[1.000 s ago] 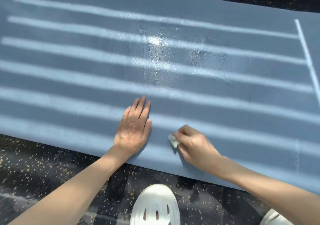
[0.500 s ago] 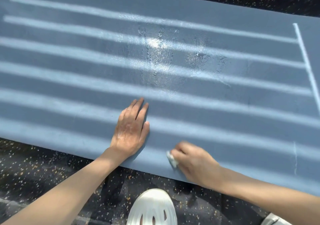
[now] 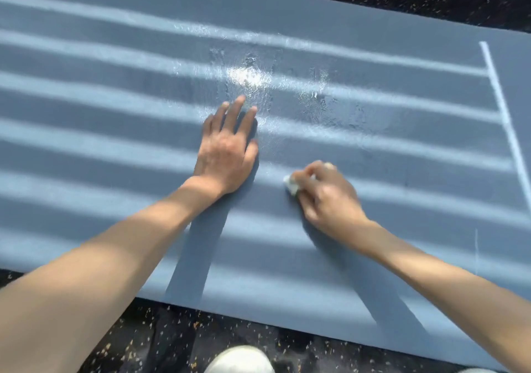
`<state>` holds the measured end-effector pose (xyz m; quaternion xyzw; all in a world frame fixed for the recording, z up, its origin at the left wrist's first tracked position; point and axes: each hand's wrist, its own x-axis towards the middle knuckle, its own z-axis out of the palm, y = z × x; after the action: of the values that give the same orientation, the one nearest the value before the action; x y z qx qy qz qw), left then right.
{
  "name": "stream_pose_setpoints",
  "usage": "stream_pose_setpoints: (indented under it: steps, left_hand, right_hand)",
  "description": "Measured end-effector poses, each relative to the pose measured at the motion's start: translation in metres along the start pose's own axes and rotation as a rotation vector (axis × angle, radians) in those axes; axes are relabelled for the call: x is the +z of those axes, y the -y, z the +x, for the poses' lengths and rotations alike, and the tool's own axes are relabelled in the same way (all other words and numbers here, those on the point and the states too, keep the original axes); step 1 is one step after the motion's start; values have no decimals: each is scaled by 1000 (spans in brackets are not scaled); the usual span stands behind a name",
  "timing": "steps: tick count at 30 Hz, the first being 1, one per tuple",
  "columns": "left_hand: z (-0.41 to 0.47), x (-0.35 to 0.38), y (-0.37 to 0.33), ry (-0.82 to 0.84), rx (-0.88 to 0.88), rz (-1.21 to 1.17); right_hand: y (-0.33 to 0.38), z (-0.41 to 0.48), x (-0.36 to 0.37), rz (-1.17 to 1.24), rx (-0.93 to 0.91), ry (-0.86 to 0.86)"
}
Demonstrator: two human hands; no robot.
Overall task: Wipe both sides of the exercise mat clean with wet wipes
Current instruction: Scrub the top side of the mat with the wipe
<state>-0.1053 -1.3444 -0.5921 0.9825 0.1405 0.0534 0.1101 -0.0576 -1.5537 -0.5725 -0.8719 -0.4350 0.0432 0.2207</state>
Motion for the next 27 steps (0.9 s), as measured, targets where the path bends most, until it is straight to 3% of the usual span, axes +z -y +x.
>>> stream_pose_setpoints:
  steps: [2, 6, 8, 12, 17, 20, 22, 27]
  left_hand:
    - [18, 1, 4, -9, -4, 15]
    - [47, -4, 3, 21, -59, -39]
    - [59, -4, 2, 46, -63, -44]
    - [83, 6, 0, 19, -57, -23]
    - [116, 8, -2, 2, -46, 21]
    - [147, 7, -3, 58, -120, 3]
    - [162, 10, -4, 39, -108, -18]
    - [168, 25, -1, -23, -27, 15]
  right_hand:
    - [-1, 6, 6, 10, 86, -76]
    - [26, -28, 3, 104, -128, 96]
    - [8, 0, -1, 80, -157, 91]
    - [-24, 58, 2, -23, 73, -132]
    - [-18, 42, 4, 32, -135, 37]
    - [-58, 111, -4, -42, 82, -180]
    - [-65, 124, -2, -42, 156, -208]
    - [-70, 126, -6, 33, -30, -74]
